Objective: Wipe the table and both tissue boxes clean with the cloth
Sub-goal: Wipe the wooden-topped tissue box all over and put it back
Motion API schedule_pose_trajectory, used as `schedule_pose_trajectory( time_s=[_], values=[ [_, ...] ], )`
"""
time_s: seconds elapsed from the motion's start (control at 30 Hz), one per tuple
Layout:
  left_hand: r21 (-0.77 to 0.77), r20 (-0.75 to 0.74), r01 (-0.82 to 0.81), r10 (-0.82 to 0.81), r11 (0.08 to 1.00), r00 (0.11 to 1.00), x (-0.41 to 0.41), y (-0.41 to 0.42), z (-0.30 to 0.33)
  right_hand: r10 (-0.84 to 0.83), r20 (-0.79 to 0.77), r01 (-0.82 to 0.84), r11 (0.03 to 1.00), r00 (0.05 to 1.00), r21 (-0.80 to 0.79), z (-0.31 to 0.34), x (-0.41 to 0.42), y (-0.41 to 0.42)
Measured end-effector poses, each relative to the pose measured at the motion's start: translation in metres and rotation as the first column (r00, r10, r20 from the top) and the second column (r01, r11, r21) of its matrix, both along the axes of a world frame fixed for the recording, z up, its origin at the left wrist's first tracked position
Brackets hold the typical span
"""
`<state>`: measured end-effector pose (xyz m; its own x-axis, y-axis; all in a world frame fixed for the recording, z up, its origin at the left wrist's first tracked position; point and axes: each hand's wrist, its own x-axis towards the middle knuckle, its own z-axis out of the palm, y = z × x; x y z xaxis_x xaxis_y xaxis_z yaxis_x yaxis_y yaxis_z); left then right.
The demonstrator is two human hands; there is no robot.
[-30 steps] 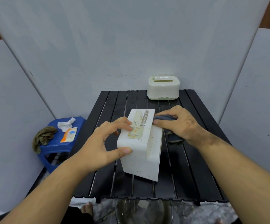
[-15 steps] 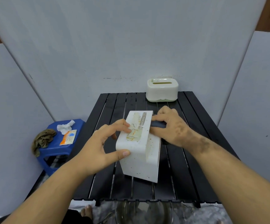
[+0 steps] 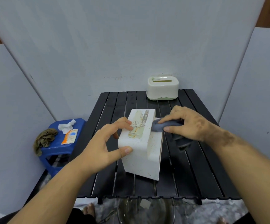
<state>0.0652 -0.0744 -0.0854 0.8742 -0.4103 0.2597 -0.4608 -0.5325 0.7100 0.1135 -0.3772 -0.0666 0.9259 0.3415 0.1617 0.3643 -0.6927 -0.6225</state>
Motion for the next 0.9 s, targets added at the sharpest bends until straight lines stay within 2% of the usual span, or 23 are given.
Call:
schedule_pose_trajectory(
  time_s=[0.1,0.27,0.4,0.47,0.7,0.9],
  values=[
    [-0.008,0.000,0.003,-0.003,1.000,1.000,0.001,-0.001,0.000,-0.108,0.067,0.101,0.990,0.992,0.101,-0.009,-0.002,0.020],
    [-0.002,0.005,-0.003,0.003,1.000,1.000,0.001,0.001,-0.001,0.066,-0.038,-0.063,0.995,0.997,0.078,-0.001,-0.014,0.015],
    [-0.038,-0.008,0.006,-0.006,0.999,1.000,0.002,-0.001,-0.003,-0.162,0.056,0.158,0.985,0.985,0.063,-0.001,-0.003,0.001],
    [-0.049,-0.014,0.012,-0.013,0.999,1.000,0.003,-0.001,-0.004,-0.222,0.095,0.216,0.974,0.970,0.070,-0.006,0.003,0.010],
    [-0.072,-0.027,0.017,-0.019,0.997,0.999,0.003,-0.001,-0.006,-0.140,0.107,0.121,0.979,0.984,0.167,-0.015,0.004,0.043],
    [-0.085,-0.016,0.016,-0.017,0.996,1.000,0.003,-0.003,-0.005,-0.236,-0.029,0.226,0.882,0.971,0.413,-0.025,0.013,0.050]
  ],
)
